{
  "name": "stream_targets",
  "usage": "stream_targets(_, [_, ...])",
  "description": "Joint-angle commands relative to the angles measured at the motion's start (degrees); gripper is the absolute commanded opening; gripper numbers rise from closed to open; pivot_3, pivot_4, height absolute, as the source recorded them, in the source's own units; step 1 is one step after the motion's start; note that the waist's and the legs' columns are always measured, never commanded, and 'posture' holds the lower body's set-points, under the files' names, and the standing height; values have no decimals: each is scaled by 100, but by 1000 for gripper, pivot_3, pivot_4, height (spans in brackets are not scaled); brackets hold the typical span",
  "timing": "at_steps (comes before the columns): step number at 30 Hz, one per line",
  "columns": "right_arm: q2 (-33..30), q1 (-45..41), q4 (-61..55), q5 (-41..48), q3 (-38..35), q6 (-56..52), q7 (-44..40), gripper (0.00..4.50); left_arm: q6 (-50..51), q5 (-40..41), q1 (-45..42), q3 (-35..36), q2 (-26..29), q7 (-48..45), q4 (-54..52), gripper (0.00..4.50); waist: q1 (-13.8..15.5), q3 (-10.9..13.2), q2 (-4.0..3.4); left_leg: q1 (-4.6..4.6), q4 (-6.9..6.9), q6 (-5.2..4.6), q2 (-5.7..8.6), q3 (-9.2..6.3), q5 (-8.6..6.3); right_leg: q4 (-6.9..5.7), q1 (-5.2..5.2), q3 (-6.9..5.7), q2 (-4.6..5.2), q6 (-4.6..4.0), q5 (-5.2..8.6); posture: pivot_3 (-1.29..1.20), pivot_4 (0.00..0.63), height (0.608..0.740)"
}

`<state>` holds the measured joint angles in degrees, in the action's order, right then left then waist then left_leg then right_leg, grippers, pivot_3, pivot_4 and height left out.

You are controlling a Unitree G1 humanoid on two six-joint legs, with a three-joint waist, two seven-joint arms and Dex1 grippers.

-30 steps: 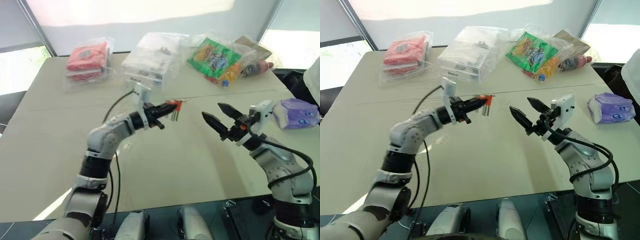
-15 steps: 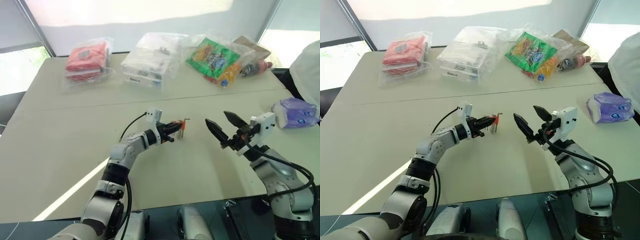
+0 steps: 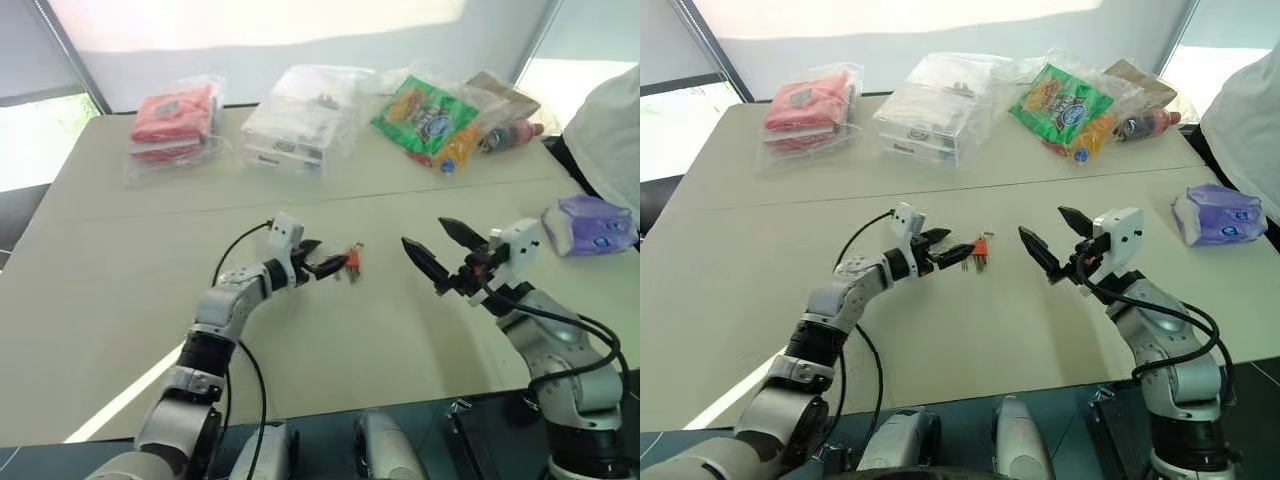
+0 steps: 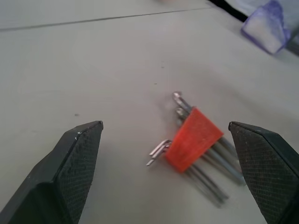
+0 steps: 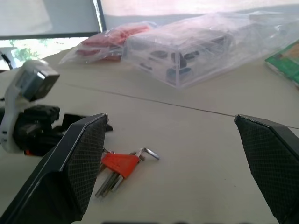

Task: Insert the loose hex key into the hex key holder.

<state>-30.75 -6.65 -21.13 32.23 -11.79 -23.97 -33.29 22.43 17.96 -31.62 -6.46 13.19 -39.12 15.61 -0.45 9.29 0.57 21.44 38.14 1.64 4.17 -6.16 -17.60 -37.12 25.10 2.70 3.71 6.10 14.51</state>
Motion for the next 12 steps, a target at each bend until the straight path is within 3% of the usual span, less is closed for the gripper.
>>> stream_targets(1, [-624, -285, 79, -69, -76, -58, -548, 4500, -397, -201, -155, -103, 274, -347, -532, 4462, 22, 0, 0, 0, 1, -1, 0, 0, -1, 2, -2, -1, 1, 0, 0, 0, 150, 740])
stream_targets(7, [-1902, -685, 912, -567, 199, 144, -1773, 4500, 426, 393, -275, 177, 1015, -1030, -1657, 4462, 73, 1, 2, -1, 3, -11, -1, 0, -6, 6, -7, -3, 0, 0, 0, 0, 150, 740])
stream_targets(12, [-2563, -838, 1062, -776, 515, 222, -2661, 4500, 918, 765, -191, 382, 1861, -1534, -2390, 4462, 64, 2, 1, -2, 2, -12, -5, 0, -7, 6, -6, -3, -2, 0, 0, 0, 150, 740])
